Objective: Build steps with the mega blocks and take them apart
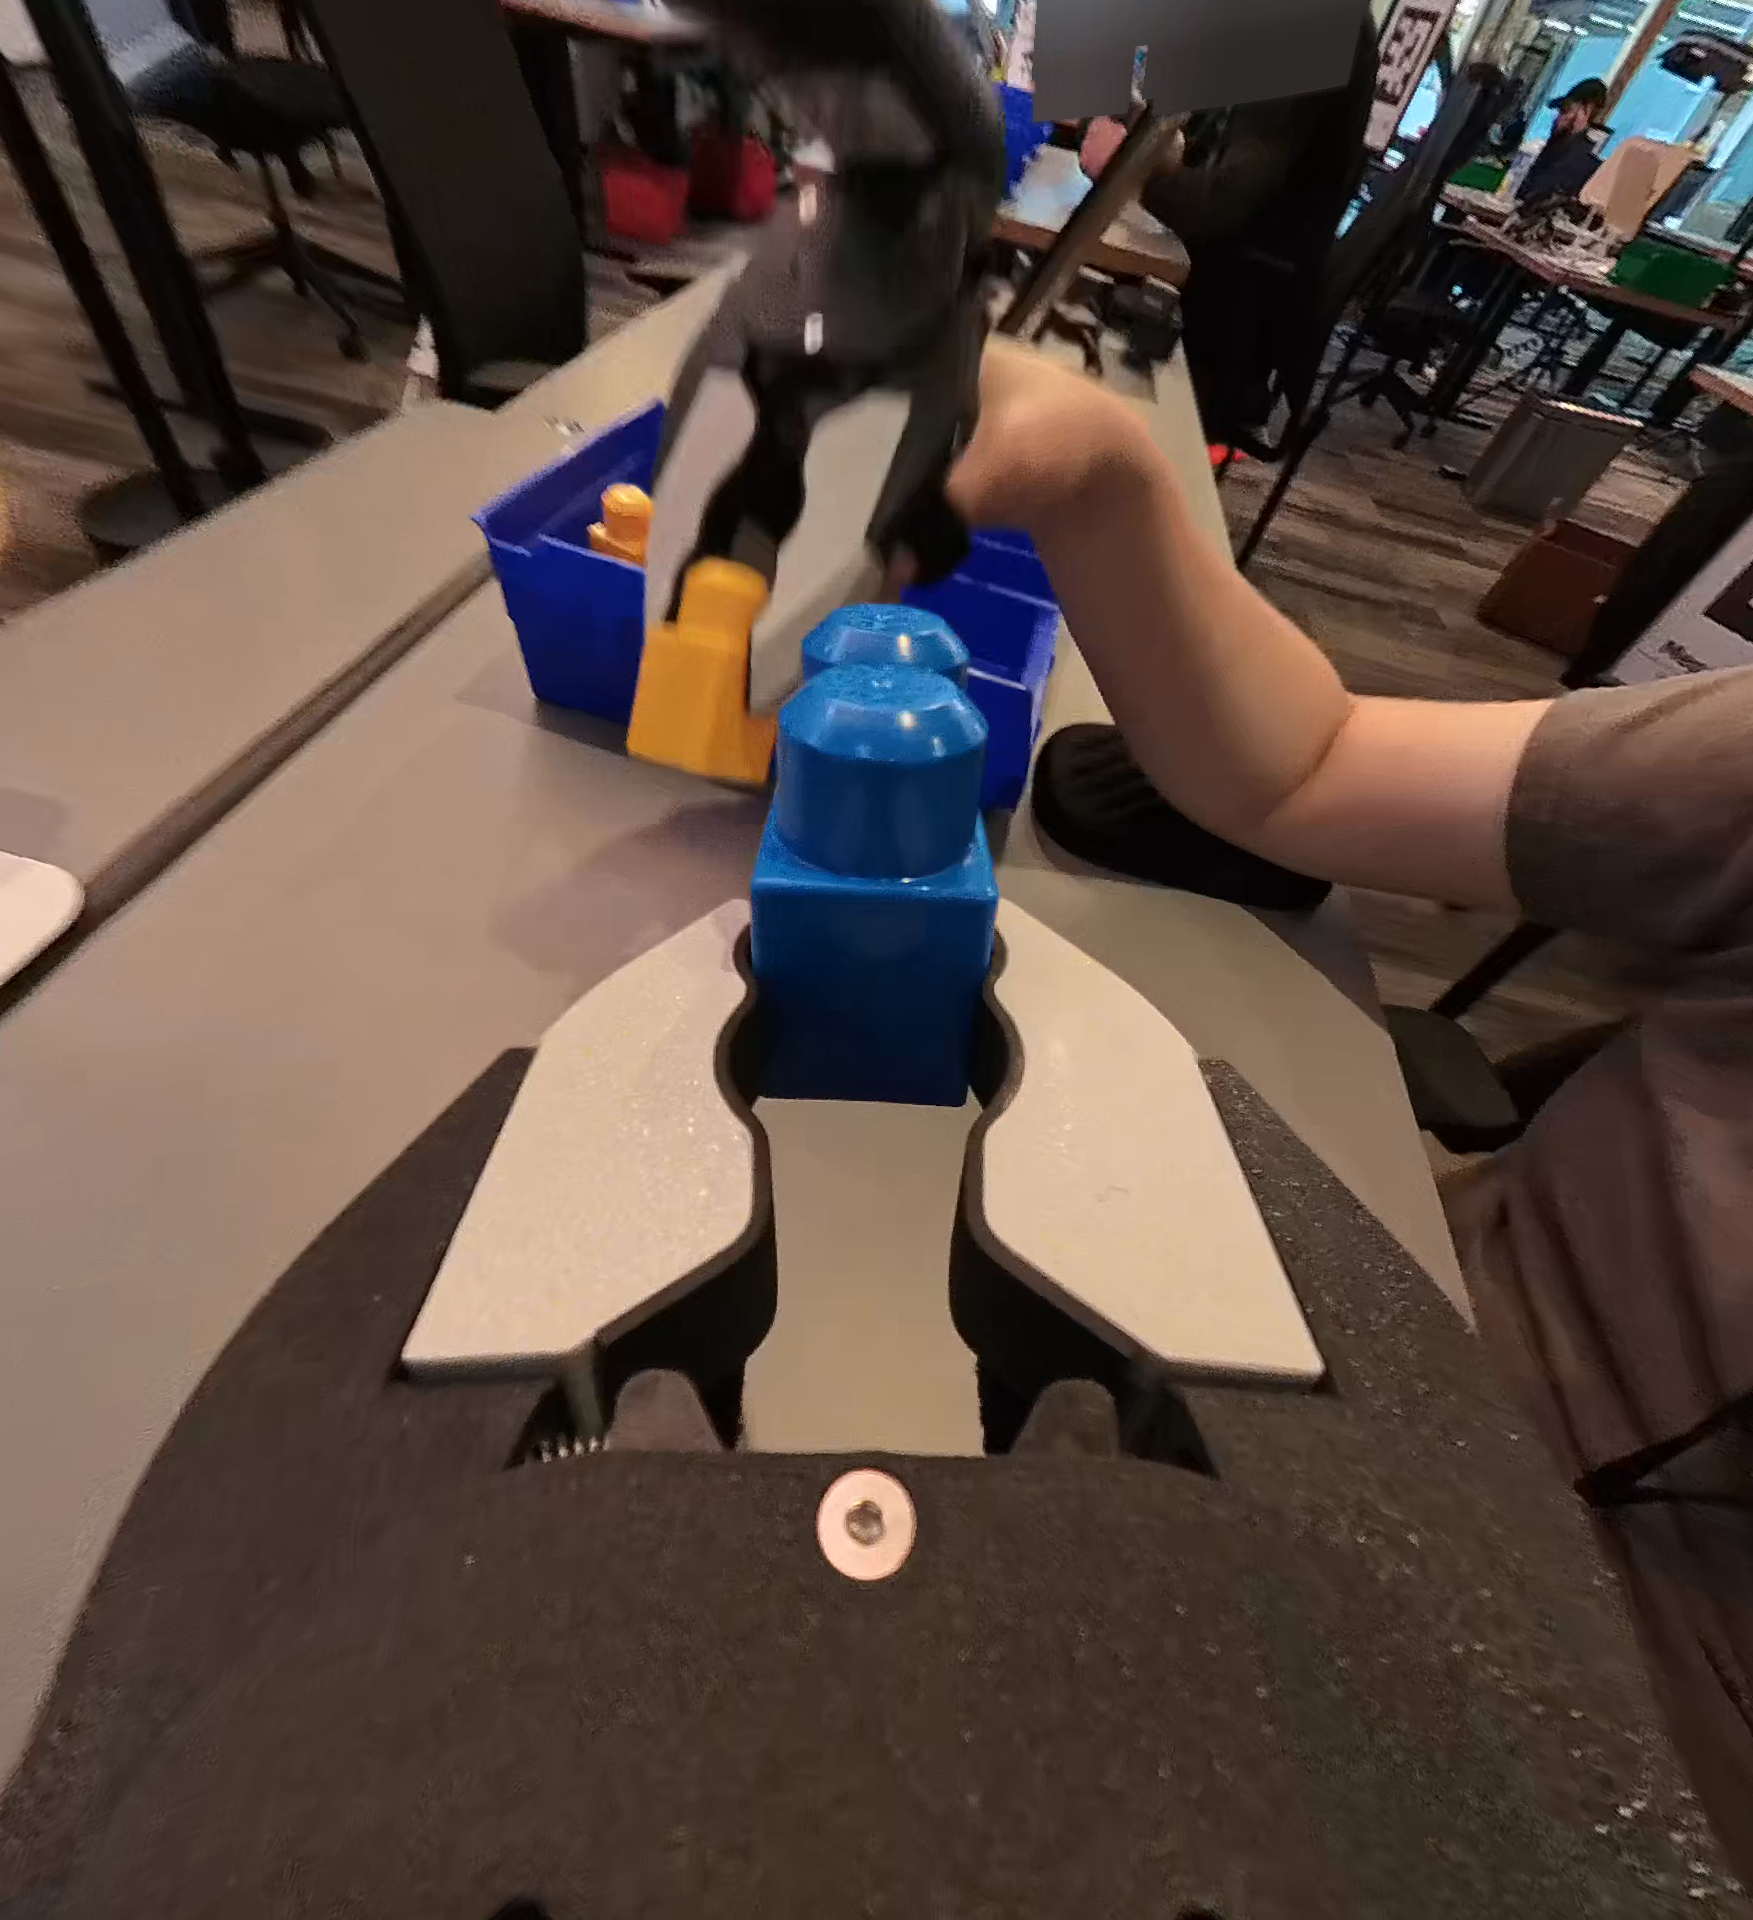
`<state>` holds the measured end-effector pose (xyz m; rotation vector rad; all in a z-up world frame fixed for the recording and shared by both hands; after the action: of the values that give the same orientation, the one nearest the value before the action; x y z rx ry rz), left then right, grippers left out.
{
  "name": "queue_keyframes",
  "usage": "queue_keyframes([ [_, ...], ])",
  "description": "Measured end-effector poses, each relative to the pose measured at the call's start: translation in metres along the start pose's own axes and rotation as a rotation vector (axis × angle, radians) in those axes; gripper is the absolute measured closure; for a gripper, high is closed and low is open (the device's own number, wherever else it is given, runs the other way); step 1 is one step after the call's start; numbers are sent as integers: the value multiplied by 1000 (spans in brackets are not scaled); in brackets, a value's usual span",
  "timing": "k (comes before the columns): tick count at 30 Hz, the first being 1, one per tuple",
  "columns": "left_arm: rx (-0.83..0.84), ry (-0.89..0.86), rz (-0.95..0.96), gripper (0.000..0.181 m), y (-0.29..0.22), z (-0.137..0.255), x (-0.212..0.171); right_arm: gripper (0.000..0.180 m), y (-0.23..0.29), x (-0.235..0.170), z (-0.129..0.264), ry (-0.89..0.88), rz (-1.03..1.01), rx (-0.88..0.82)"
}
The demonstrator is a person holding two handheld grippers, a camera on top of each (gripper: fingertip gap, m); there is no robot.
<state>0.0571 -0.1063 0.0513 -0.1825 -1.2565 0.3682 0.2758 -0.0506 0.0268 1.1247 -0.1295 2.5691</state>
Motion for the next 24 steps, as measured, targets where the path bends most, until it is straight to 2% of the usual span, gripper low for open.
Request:
queue_keyframes([
  [3,-42,79,42,144,2,-25,-14,144,13,16,29,-197,-21,142],
  [6,-72,144,69,144,3,-41,-27,144,31,23,42,-257,13,263],
  [12,-182,199,166,144,-1,-57,-38,144,56,26,19,-129,94,346],
  [18,-246,254,253,144,0,-67,-49,144,59,17,1,-24,36,425],
  [24,-313,221,403,145,10,-68,-53,144,51,15,-10,-35,-23,437],
])
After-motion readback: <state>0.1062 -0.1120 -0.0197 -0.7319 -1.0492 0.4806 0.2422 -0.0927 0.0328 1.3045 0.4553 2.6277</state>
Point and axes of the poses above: each gripper's, where its closed fingertips meet, z back along the fingers, x out of its top, y = z × x across the jaws, the point moved 7 cm from there along z, back along the fingers, and after that the axes turned 10 degrees about z, right-handed, at the moved point
